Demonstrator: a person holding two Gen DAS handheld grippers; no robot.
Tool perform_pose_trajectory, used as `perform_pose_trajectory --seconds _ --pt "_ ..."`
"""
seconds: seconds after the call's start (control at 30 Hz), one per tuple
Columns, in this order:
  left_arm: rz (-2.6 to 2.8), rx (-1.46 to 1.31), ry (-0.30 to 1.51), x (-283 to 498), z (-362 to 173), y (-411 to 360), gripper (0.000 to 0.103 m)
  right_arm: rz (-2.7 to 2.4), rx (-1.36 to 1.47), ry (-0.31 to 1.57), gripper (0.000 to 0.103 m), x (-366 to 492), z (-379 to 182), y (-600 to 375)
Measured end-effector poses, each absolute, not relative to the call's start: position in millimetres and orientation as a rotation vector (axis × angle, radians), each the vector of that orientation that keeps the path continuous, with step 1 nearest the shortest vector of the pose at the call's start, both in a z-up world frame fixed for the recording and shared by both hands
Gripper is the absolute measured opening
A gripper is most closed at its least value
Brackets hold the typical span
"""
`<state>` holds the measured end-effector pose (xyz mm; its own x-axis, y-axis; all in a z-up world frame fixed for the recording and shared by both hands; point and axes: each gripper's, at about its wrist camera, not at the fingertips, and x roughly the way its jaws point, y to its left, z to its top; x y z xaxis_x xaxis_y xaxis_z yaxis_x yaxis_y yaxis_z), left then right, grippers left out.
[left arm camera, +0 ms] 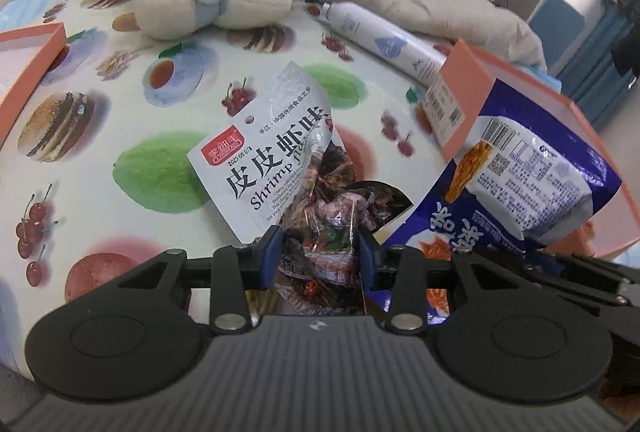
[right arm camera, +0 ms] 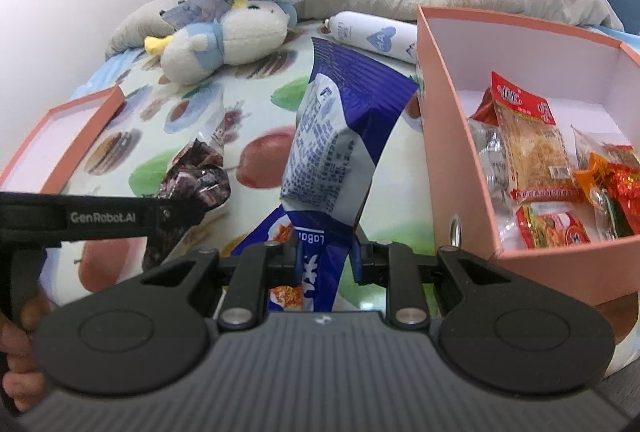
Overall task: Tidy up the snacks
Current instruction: 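Lift both held bags and carry them toward the pink box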
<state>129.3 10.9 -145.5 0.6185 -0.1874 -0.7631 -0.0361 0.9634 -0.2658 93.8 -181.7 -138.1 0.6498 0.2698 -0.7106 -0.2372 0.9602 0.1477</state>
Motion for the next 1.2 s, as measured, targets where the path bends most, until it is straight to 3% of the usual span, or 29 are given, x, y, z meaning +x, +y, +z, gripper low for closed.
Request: perform_pose_trajectory --seconds 0.73,1.2 --pt "-0.192 -0.273 0.700 159 -13 -30 0.045 0.296 0.027 0.581 0.025 111 -23 -223" --pt "-0.316 -0.230 0.613 176 7 -62 0.045 0.191 0.029 0.451 0.025 127 15 -276"
